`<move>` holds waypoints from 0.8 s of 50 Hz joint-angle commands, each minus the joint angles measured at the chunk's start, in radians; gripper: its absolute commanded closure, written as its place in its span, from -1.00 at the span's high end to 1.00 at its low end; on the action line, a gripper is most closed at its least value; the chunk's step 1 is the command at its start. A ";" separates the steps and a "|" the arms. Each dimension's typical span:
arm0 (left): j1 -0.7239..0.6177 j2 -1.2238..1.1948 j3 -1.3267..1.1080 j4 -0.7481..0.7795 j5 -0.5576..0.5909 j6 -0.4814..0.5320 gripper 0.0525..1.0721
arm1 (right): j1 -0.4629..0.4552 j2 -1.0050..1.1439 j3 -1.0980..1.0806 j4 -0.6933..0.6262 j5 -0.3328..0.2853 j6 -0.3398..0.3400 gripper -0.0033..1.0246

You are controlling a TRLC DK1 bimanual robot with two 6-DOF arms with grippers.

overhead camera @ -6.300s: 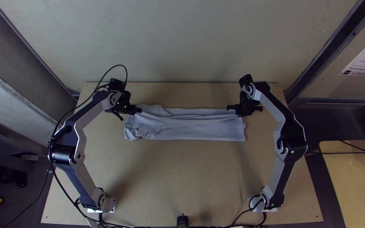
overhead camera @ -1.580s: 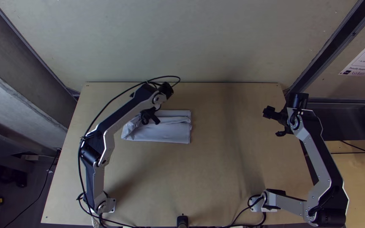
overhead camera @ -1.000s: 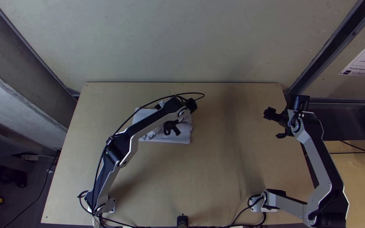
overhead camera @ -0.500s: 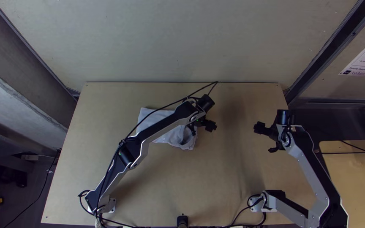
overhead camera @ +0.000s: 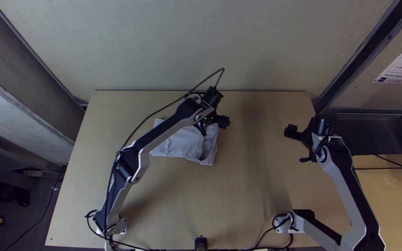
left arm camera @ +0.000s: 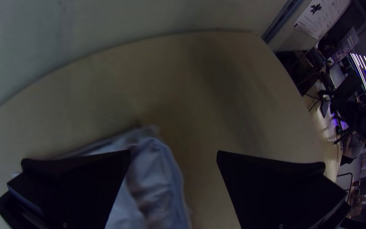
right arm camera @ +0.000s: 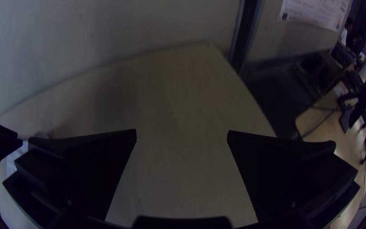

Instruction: Fold the t-shirt

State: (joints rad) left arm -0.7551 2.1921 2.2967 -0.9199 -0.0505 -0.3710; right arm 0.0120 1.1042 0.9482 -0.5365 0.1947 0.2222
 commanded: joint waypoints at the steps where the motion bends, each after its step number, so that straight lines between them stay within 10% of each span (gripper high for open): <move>1: 0.036 -0.117 -0.065 -0.005 -0.022 0.047 0.92 | 0.000 -0.007 0.066 0.070 0.003 -0.050 0.92; 40: 0.438 -1.000 -0.881 0.395 -0.094 0.399 0.92 | -0.003 -0.271 0.100 0.510 -0.132 -0.346 0.92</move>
State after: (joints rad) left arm -0.3576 1.3193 1.5108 -0.5610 -0.1436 -0.0216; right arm 0.0166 0.9070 1.1122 -0.0647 0.0845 -0.0868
